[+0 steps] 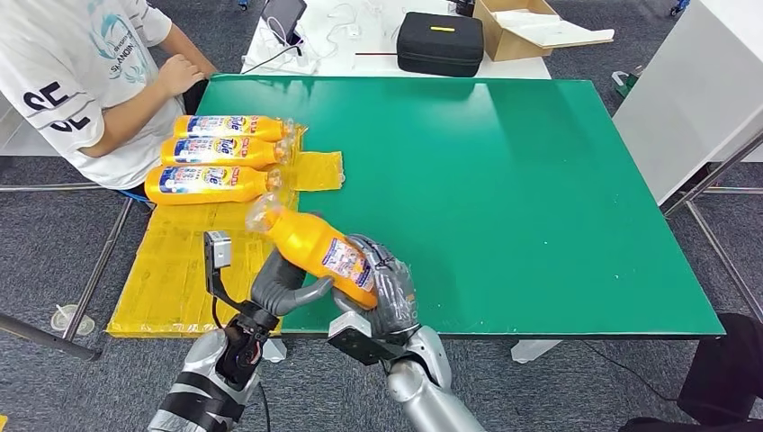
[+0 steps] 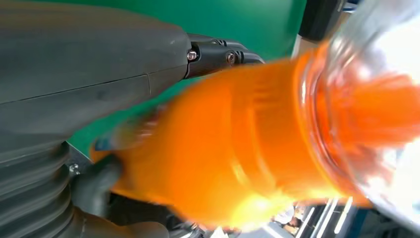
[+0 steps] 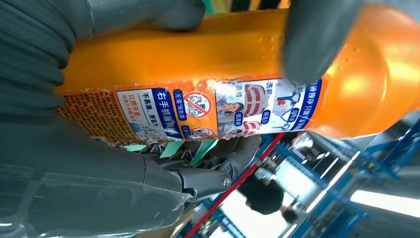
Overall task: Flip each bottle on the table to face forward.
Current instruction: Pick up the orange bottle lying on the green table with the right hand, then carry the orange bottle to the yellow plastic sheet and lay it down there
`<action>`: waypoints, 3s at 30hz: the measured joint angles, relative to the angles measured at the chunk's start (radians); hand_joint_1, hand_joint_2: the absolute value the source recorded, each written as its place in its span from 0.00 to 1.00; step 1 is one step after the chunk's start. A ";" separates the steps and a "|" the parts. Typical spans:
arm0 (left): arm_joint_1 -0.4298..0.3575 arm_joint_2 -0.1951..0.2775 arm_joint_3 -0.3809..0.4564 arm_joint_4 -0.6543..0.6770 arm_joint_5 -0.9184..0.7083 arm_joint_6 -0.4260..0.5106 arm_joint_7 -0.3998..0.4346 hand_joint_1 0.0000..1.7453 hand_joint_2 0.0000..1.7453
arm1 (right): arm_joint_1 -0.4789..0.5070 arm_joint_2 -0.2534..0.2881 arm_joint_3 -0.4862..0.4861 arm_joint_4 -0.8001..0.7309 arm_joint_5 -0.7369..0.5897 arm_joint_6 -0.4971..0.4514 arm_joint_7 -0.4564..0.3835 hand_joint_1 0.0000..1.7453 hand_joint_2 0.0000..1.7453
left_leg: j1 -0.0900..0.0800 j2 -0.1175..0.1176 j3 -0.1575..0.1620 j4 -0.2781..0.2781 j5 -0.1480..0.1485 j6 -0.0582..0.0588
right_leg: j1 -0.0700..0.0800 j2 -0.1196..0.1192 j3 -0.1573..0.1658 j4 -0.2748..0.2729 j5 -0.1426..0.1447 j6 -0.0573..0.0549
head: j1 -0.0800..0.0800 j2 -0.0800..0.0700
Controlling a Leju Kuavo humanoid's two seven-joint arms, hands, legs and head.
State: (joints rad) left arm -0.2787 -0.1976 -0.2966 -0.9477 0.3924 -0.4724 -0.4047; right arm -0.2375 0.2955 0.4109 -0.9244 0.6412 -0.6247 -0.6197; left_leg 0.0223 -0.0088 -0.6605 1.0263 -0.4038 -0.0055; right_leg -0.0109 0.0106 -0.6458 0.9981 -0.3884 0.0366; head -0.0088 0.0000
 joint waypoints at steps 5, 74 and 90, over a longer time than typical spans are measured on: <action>-0.005 0.000 0.004 0.016 0.052 -0.002 0.001 0.00 1.00 | -0.015 0.011 0.051 0.064 -0.031 0.017 0.009 1.00 1.00 | 0.000 0.000 0.000 0.000 0.000 0.000 | 0.000 0.000 0.000 0.000 0.000 0.000 | 0.000 0.000; -0.307 0.149 0.035 0.343 -1.447 1.018 -0.172 1.00 1.00 | 0.005 -0.001 0.167 -0.339 -0.330 -0.002 -0.029 0.00 0.00 | 0.000 0.001 0.000 0.000 0.001 0.000 | 0.000 0.001 -0.001 0.000 0.000 0.000 | 0.000 0.000; -0.332 0.254 -0.084 0.539 -1.450 0.682 -0.188 0.64 1.00 | 0.017 -0.011 0.184 -0.336 -0.357 0.076 -0.041 0.00 0.00 | 0.000 0.001 -0.001 0.000 0.001 0.000 | 0.000 0.001 -0.001 0.000 0.000 0.000 | 0.000 0.000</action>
State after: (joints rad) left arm -0.6104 0.0566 -0.3801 -0.4083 -1.0574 0.2096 -0.5925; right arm -0.2205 0.2847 0.5946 -1.2604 0.2847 -0.5485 -0.6603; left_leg 0.0223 -0.0075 -0.6615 1.0263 -0.4028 -0.0054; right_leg -0.0110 0.0113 -0.6472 0.9985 -0.3883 0.0363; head -0.0083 0.0000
